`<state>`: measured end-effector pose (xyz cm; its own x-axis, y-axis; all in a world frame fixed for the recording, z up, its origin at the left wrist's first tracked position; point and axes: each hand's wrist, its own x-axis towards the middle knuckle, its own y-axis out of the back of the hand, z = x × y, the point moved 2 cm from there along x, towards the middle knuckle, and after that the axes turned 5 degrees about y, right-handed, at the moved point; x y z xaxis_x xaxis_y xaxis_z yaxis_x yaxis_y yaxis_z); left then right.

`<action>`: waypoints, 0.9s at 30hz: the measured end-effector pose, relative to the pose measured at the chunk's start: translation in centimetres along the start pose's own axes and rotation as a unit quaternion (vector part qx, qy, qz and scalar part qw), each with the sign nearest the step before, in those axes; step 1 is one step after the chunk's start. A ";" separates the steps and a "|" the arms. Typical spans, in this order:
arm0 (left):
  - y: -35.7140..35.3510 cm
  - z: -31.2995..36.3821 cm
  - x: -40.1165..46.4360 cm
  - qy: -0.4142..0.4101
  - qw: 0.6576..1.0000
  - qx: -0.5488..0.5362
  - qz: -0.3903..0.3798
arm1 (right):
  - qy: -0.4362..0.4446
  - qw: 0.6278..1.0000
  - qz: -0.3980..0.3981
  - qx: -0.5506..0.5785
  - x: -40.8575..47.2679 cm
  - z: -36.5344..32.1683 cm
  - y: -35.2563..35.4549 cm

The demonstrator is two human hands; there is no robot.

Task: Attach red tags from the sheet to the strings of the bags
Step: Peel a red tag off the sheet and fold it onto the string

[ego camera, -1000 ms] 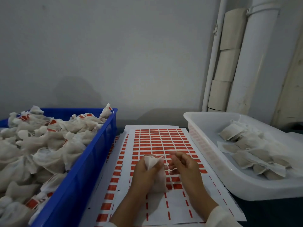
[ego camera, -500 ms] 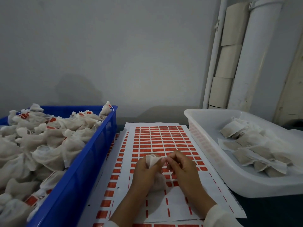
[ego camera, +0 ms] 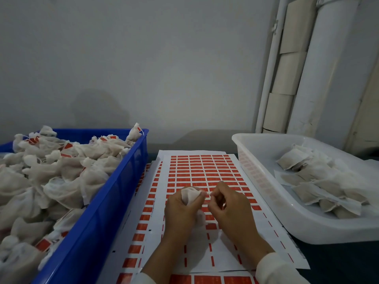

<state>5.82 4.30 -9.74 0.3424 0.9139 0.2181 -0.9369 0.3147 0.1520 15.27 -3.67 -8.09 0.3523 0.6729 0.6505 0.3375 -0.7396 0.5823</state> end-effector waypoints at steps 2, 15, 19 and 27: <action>0.0 0.0 0.0 -0.009 1.000 0.004 0.000 | 0.003 1.000 0.003 -0.005 0.1 -0.1 0.2; 0.5 -0.9 1.2 0.035 0.998 0.015 0.057 | -0.080 0.996 0.026 -0.006 0.2 1.6 0.2; 0.5 -0.9 1.2 0.044 0.997 0.006 0.071 | -0.098 0.995 0.031 0.002 0.4 1.7 -0.1; -0.1 -0.7 0.4 0.019 0.999 0.017 -0.030 | -0.159 0.987 0.014 0.006 -0.8 2.1 -1.0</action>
<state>6.03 4.82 -10.38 0.3940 0.9029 0.1717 -0.9117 0.3604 0.1972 16.43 -3.45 -10.24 0.6181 0.6233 0.4790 0.3329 -0.7596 0.5588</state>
